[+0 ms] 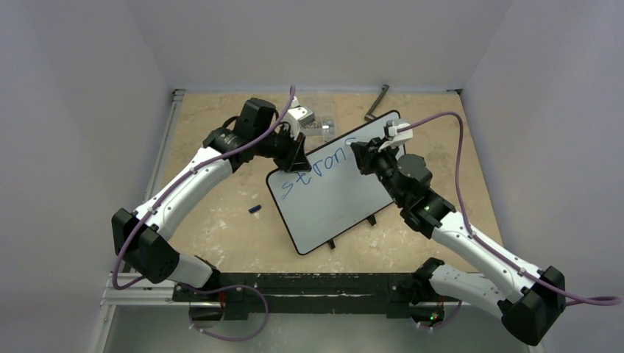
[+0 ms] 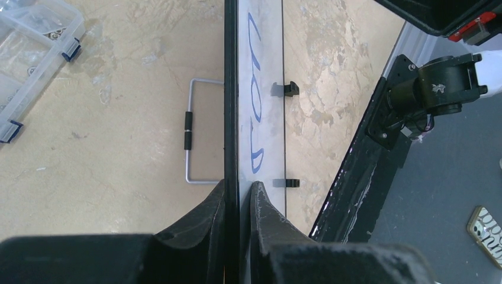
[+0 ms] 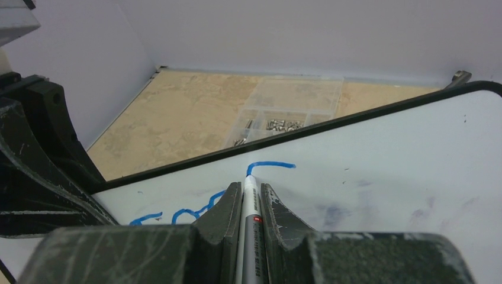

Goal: Write a sentence on the whiteboard

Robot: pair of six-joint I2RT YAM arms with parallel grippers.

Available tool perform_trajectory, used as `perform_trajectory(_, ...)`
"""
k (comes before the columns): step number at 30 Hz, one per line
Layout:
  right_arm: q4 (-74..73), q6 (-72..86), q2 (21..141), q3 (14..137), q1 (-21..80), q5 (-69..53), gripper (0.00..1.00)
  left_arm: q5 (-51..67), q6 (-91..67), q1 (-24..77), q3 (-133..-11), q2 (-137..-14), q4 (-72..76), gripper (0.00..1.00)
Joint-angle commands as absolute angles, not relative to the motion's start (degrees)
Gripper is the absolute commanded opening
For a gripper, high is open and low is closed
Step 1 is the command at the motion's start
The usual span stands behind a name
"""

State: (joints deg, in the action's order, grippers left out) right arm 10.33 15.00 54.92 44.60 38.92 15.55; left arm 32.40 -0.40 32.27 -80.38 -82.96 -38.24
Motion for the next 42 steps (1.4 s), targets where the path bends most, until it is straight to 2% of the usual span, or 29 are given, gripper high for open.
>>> perform_trajectory(1, 8.3, 15.6, 54.1, 42.2, 38.9, 14.2, 0.00, 26.6, 6.4, 33.0, -80.4, -82.8, -39.9, 0.00)
perform_trajectory(19, 4.9, 13.1, 55.0, 45.3, 38.8, 24.2, 0.00, 26.6, 6.4, 33.2, -80.4, -83.1, -39.9, 0.00)
perform_trajectory(32, 7.7, 11.8, 59.2, 50.6, 38.8, 23.8, 0.00, 26.1, 6.6, 33.6, -80.5, -83.4, -40.1, 0.00)
perform_trajectory(42, 7.4, 12.4, 59.1, 49.8, 38.8, 22.0, 0.00, 26.1, 6.7, 33.7, -80.6, -83.6, -40.1, 0.00)
